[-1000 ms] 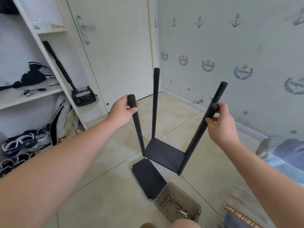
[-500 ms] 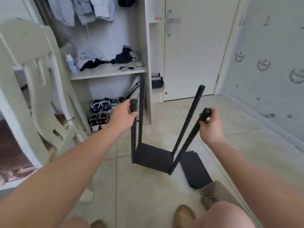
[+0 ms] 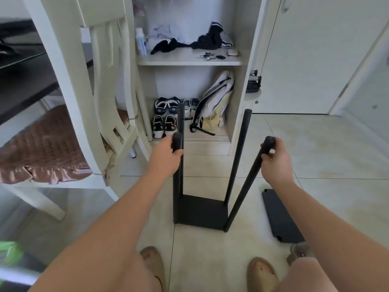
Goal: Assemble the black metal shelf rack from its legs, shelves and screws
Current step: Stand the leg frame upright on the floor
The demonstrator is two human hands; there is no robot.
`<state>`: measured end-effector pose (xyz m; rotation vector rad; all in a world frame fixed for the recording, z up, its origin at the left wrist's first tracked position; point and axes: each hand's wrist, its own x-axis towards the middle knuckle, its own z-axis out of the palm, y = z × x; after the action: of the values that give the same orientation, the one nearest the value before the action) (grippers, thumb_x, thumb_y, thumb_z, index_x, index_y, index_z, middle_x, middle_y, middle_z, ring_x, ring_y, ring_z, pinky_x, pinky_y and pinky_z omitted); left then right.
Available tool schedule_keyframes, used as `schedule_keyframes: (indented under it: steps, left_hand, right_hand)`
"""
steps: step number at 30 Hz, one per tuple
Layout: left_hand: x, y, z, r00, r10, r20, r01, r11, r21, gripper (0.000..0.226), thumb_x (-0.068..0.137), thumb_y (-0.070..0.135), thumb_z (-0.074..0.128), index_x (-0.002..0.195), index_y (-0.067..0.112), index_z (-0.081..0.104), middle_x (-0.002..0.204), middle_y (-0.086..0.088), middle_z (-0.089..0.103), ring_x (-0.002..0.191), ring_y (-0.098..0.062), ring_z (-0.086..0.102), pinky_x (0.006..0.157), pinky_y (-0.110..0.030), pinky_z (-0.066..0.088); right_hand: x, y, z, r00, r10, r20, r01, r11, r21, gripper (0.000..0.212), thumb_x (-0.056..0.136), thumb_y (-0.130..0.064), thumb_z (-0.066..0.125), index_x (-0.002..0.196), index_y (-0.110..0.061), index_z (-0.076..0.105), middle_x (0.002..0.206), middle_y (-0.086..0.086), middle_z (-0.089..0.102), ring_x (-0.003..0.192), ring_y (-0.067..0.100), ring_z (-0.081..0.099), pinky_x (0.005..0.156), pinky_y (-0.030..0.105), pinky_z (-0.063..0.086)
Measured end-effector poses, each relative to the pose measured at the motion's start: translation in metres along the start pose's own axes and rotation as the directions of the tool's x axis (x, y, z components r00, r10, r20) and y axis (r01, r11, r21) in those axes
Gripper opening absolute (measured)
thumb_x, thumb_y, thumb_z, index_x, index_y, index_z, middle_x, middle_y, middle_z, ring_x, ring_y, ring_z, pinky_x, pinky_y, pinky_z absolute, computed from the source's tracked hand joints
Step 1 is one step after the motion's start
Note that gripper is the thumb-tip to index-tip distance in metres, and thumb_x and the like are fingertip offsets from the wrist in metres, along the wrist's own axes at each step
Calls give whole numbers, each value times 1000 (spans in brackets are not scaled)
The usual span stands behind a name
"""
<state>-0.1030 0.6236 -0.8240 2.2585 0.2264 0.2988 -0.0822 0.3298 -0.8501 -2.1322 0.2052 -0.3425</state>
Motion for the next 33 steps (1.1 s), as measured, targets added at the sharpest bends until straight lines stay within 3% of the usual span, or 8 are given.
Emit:
schedule_keyframes:
  steps: [4, 8, 13, 17, 21, 26, 31, 33]
  left_hand:
    - [2, -16, 6, 999, -43, -22, 42, 998, -37, 24, 94, 20, 67, 117, 19, 60, 114, 2, 66, 106, -20, 64, 93, -41, 53]
    - [1, -33, 11, 994, -65, -85, 56, 993, -103, 25, 97, 23, 63, 121, 21, 57, 110, 4, 65, 101, -18, 64, 89, -43, 57]
    - [-3, -56, 28, 994, -78, -80, 71, 993, -89, 13, 95, 26, 64, 104, 28, 55, 93, 17, 60, 84, 0, 59, 70, -21, 46]
    - [-8, -81, 47, 977, -210, 46, 213, 974, -77, 29, 94, 18, 66, 120, 25, 57, 106, 9, 63, 100, -13, 61, 89, -34, 52]
    - [4, -94, 60, 959, -277, 54, 280, 958, -53, 32, 91, 12, 69, 120, 21, 60, 105, 5, 63, 103, -20, 63, 84, -32, 51]
    - [18, -102, 69, 970, -242, 2, 241, 968, -70, 36, 90, 12, 70, 123, 17, 60, 106, 5, 65, 97, -15, 63, 72, -18, 43]
    - [18, -100, 76, 977, -214, -23, 212, 974, -85, 35, 92, 12, 68, 125, 16, 59, 105, 6, 62, 103, -17, 62, 87, -29, 50]
    - [17, -98, 76, 979, -202, -18, 200, 976, -86, 34, 93, 13, 68, 125, 16, 58, 109, 3, 64, 105, -19, 64, 92, -34, 53]
  right_hand:
    - [6, 2, 13, 1000, -22, 16, 22, 1000, -7, 48, 96, 2, 43, 136, -26, 45, 116, -6, 62, 90, 24, 63, 73, 34, 48]
    - [5, 8, 26, 999, -44, 31, 42, 998, 50, 41, 100, -4, 50, 135, -25, 49, 113, -17, 58, 92, -2, 59, 64, 5, 43]
    - [-13, 52, 55, 980, 127, 151, -123, 992, -39, 24, 102, -19, 56, 125, -22, 52, 102, -12, 59, 83, 3, 60, 60, 18, 41]
    - [-22, 82, 72, 966, 195, 169, -174, 976, -128, 26, 102, -21, 57, 128, -18, 53, 104, -12, 58, 76, 0, 55, 56, 18, 41]
    - [-5, 83, 80, 957, 224, 187, -190, 965, -182, 22, 99, -17, 60, 116, -24, 47, 102, -6, 59, 78, 18, 63, 64, 36, 56]
    - [14, 84, 86, 964, 219, 153, -199, 971, -134, 29, 99, -13, 60, 126, -19, 52, 105, -4, 60, 78, 18, 63, 60, 29, 51]
    - [19, 84, 93, 974, 203, 97, -194, 976, -98, 28, 101, -14, 57, 129, -20, 52, 105, -6, 59, 73, 4, 55, 53, 20, 38]
    - [19, 84, 93, 972, 212, 97, -203, 975, -90, 28, 103, -16, 53, 131, -19, 51, 106, -6, 58, 74, 7, 57, 52, 22, 39]
